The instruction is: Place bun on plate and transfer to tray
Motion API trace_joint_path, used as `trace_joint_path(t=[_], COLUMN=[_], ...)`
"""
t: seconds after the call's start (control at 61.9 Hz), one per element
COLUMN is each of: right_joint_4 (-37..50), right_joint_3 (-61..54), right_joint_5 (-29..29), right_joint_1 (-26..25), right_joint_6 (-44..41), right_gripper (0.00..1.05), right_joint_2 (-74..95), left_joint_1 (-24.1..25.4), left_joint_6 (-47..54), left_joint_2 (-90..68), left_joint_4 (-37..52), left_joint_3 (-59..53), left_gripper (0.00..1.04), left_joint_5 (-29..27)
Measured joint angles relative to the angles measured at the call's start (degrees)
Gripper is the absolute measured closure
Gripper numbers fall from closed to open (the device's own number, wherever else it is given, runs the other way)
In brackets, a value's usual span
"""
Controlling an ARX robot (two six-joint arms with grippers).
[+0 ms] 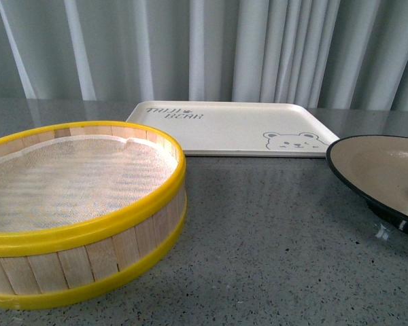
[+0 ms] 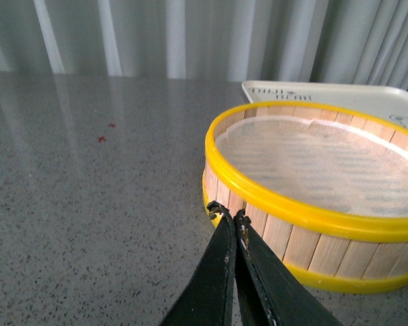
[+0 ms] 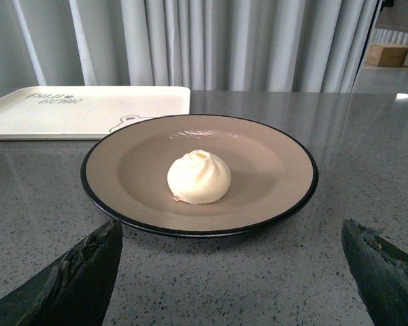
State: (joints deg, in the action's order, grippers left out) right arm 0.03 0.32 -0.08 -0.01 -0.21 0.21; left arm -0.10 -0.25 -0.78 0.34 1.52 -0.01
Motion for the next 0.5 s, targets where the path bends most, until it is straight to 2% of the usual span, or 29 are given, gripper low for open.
trace_joint_path(t=[0.259, 0.501], right_joint_4=[0.00, 0.00], right_joint_3=[0.00, 0.00], right_joint_5=[0.00, 0.00], right_joint_1=[0.00, 0.00], right_joint_6=[0.00, 0.00], right_gripper=[0.09, 0.09], right_joint_2=[0.00, 0.00], left_joint_1=[0.00, 0.00], left_joint_6=[-0.04, -0.02], left_joint_2=[0.57, 0.55], left_joint_4=[-0.31, -0.31], left_joint_3=[0.00, 0.00], left_gripper=[1.00, 0.56], left_joint_5=[0.00, 0.00])
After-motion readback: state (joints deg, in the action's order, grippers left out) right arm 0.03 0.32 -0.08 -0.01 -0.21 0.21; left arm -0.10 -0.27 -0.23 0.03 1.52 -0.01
